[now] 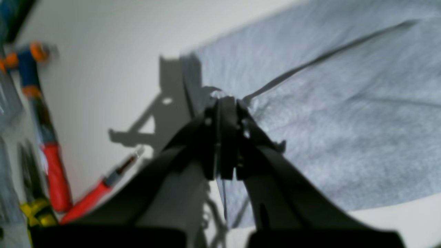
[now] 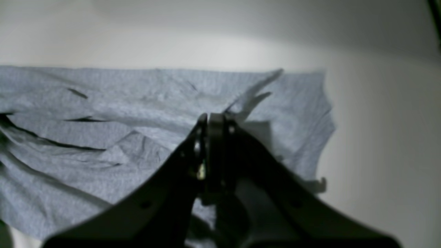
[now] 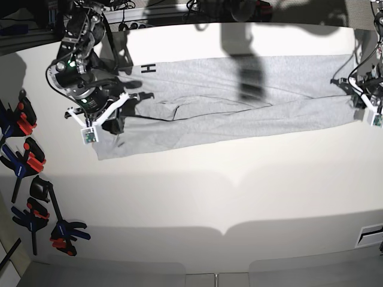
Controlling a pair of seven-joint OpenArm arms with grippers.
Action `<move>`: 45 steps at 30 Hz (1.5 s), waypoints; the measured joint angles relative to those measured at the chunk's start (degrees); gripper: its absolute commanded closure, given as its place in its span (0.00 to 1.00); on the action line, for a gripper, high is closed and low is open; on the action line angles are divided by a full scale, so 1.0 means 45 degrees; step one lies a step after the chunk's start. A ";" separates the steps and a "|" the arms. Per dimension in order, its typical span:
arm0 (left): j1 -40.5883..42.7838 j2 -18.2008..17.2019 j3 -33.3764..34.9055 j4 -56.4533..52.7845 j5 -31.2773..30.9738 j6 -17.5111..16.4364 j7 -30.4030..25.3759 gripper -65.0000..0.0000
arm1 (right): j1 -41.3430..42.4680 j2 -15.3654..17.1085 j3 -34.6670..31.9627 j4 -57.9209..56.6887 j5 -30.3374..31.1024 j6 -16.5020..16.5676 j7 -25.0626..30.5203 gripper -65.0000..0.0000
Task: Fold the T-shirt properly
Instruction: 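Fold the shirt lengthwise with both grippers, bringing the hem over, then open both grippers and release the folded shirt strip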
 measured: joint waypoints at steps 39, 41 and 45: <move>0.1457 0.0185 -0.0010 0.1389 0.2283 0.1700 0.0398 1.00 | -0.0967 -0.0039 0.1972 0.0588 0.0947 0.0379 -0.0699 1.00; 0.1452 0.0180 -0.0010 0.1389 0.2283 0.1700 0.0393 1.00 | -0.0967 -0.0039 0.1972 0.0588 0.0942 0.0384 -0.0699 1.00; 0.1491 0.0180 -0.0010 0.1389 0.2293 0.1700 0.0393 1.00 | -0.0962 -0.0039 0.1967 0.0588 0.0942 0.0384 -0.0699 1.00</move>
